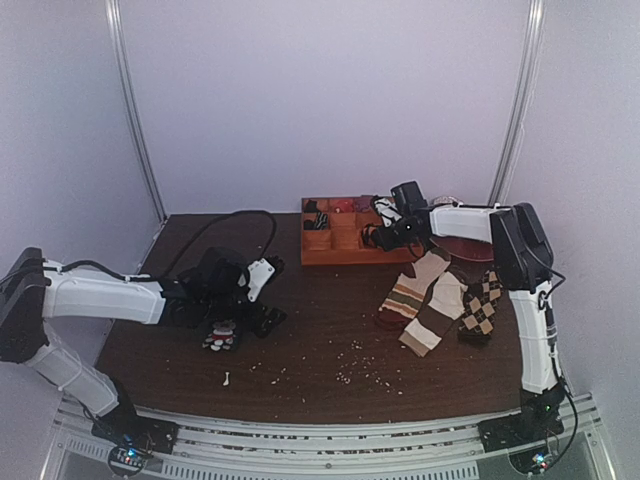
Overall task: Roll the socks
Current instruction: Place a pair of socks in the storage box.
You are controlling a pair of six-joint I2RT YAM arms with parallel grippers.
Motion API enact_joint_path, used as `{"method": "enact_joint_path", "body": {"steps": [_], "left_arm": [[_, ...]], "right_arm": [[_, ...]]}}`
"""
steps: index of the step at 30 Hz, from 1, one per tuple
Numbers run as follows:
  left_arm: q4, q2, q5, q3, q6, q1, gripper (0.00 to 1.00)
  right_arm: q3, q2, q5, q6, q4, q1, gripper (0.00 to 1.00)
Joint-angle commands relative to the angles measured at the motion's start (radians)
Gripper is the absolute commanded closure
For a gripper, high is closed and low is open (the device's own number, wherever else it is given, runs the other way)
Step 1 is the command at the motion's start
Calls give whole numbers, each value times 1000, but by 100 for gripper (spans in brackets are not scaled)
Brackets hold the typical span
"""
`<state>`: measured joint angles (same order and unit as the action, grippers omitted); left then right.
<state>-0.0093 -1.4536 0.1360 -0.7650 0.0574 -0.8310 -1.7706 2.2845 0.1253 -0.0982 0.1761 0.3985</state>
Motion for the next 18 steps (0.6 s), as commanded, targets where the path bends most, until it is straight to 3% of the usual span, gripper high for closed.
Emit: {"method": "enact_joint_path", "body": {"steps": [1,18], "left_arm": [[22,32,9,-16,-18,7,2],[12,68,31,-5,-18,7,2]], "right_arm": [[-63,83,-87,22,226,36,100],[-124,205,-120,92,404,56,97]]}}
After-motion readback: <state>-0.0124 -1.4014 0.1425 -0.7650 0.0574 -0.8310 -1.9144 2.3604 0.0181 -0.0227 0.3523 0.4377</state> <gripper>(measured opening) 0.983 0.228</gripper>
